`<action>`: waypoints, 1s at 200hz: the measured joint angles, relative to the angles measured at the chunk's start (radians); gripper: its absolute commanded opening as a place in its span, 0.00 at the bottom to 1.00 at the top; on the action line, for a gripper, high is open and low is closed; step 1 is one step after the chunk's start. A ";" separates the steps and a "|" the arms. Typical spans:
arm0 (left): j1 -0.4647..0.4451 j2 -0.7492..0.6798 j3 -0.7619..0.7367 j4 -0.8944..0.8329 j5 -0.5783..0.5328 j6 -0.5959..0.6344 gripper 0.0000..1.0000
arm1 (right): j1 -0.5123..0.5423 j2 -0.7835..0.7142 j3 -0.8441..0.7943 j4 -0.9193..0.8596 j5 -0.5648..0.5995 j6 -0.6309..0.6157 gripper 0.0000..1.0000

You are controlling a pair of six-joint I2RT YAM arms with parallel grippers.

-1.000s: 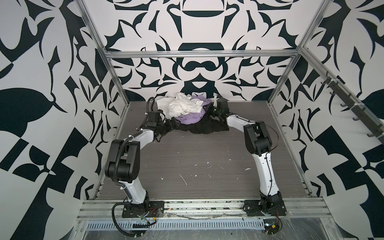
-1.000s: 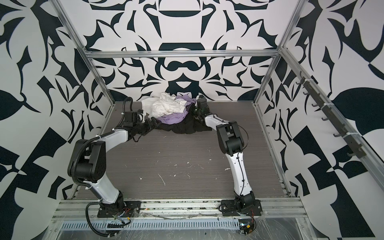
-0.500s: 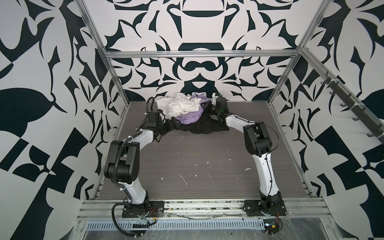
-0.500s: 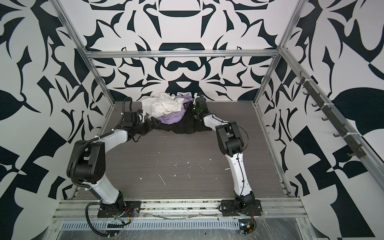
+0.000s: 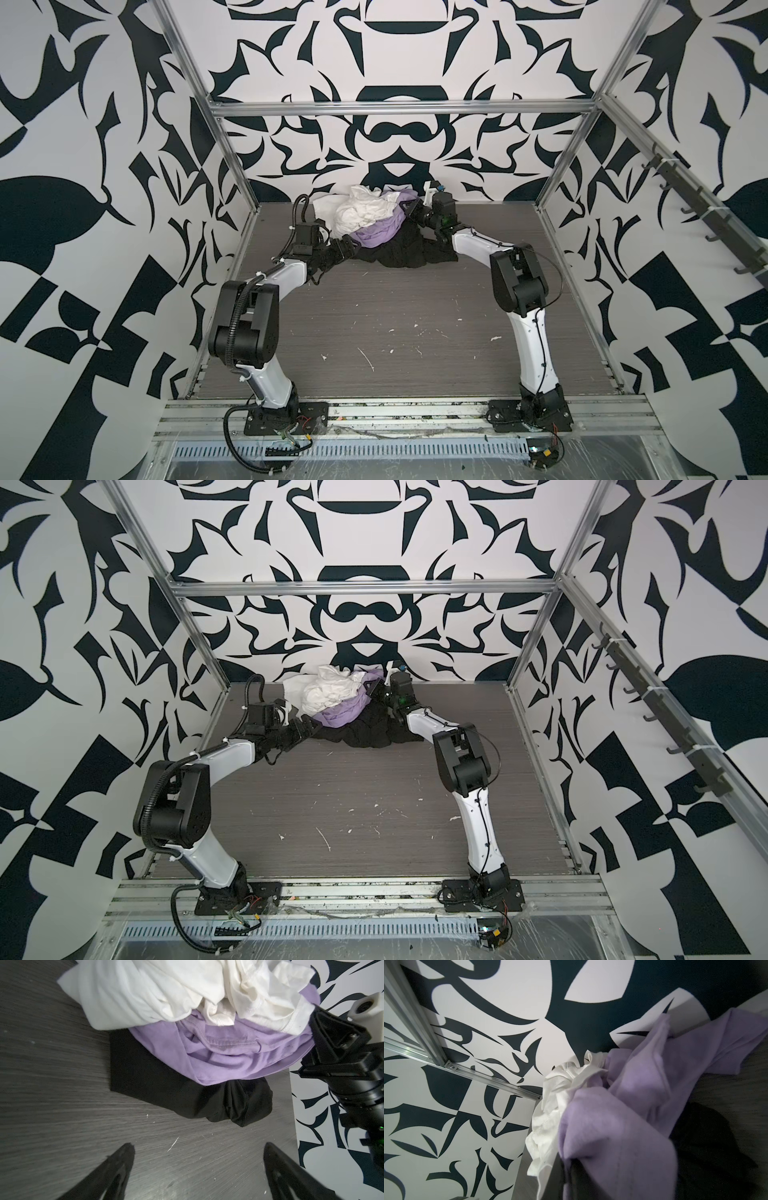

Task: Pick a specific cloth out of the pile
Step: 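Lift the lavender cloth upward with the right gripper, pulling it from the pile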

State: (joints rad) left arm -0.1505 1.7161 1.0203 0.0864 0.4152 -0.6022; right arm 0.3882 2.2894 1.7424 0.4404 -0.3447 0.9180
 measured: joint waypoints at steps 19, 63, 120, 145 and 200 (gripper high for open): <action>0.001 0.000 0.000 0.000 0.000 0.000 0.99 | 0.002 -0.013 -0.003 0.003 0.000 0.000 0.06; 0.006 0.000 0.000 0.000 0.000 0.001 0.99 | 0.007 -0.021 -0.003 0.006 0.000 0.000 0.06; 0.063 0.000 0.033 -0.002 0.001 0.005 0.99 | 0.009 -0.031 -0.012 0.007 0.000 0.000 0.05; 0.071 0.000 0.064 -0.001 0.002 0.004 1.00 | 0.012 -0.031 -0.012 0.007 0.000 0.000 0.05; 0.069 0.018 0.077 0.033 0.013 -0.019 1.00 | 0.016 -0.031 -0.007 0.020 0.003 0.008 0.03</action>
State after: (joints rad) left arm -0.0818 1.7340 1.0977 0.1196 0.4286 -0.6216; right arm 0.4038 2.2585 1.7351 0.4606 -0.3412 0.9264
